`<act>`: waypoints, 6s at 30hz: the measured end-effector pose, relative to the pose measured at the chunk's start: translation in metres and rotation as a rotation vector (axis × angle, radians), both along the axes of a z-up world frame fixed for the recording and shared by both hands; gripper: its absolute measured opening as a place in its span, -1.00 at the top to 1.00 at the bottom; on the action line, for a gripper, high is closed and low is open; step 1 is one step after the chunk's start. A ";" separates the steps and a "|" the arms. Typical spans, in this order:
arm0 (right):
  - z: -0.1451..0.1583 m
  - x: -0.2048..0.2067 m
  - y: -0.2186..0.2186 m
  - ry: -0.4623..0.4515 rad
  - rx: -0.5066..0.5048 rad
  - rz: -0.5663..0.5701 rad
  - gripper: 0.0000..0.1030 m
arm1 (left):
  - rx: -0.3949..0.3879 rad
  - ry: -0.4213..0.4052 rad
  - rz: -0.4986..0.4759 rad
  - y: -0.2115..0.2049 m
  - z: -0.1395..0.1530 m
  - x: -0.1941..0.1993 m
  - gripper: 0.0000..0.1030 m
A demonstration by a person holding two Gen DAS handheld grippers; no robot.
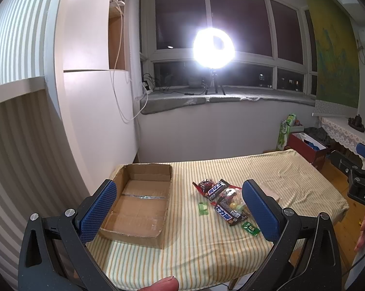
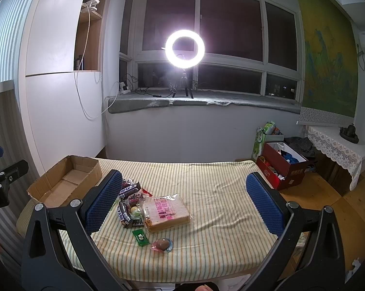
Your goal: Organize snacks
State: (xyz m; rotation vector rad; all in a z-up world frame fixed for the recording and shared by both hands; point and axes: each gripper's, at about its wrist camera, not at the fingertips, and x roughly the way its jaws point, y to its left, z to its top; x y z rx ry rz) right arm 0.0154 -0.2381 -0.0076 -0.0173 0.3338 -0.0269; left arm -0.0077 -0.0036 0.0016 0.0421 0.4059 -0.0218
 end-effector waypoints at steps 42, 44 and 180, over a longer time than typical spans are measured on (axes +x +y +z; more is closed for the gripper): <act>-0.002 0.000 0.001 0.005 -0.005 0.001 -1.00 | -0.001 -0.004 0.000 0.000 0.002 -0.001 -0.99; -0.002 0.000 0.001 0.005 -0.005 0.000 -1.00 | -0.002 -0.004 -0.001 0.001 0.002 -0.001 -0.99; -0.187 0.084 -0.026 0.361 -0.014 0.368 0.38 | -0.016 0.518 -0.315 -0.117 -0.176 0.111 0.64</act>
